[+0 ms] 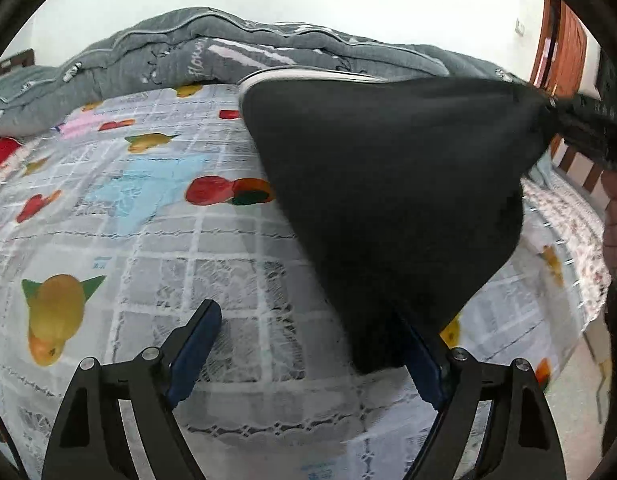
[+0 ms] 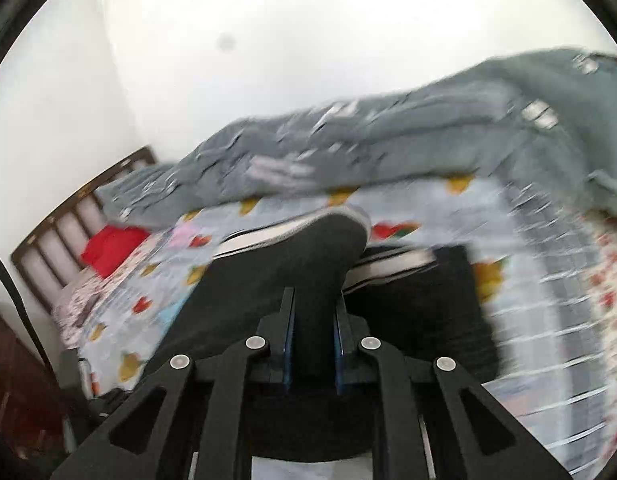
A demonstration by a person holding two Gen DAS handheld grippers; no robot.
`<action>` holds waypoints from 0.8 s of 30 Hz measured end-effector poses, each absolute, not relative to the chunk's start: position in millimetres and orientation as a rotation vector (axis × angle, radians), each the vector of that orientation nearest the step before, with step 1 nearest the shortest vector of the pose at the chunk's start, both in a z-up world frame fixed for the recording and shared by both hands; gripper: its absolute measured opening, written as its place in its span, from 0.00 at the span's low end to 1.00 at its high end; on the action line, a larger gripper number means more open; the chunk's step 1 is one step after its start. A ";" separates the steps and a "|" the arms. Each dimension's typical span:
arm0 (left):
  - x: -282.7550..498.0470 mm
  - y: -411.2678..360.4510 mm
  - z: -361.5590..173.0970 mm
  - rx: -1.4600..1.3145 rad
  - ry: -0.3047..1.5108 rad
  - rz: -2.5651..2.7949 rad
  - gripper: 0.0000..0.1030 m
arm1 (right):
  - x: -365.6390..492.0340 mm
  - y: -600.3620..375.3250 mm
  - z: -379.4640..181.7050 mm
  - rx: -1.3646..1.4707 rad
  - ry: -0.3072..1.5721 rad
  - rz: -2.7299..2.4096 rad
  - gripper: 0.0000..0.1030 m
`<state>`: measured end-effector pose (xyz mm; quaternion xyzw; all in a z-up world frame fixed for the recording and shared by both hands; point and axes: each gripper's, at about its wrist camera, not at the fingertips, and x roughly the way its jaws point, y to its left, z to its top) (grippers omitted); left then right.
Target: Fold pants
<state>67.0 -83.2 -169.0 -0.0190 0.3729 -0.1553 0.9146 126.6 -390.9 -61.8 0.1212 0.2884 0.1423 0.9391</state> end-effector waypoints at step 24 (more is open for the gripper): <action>98.1 -126.8 -153.2 0.020 0.814 -0.343 0.81 | 126.5 -409.9 -136.8 -0.013 0.710 0.047 0.32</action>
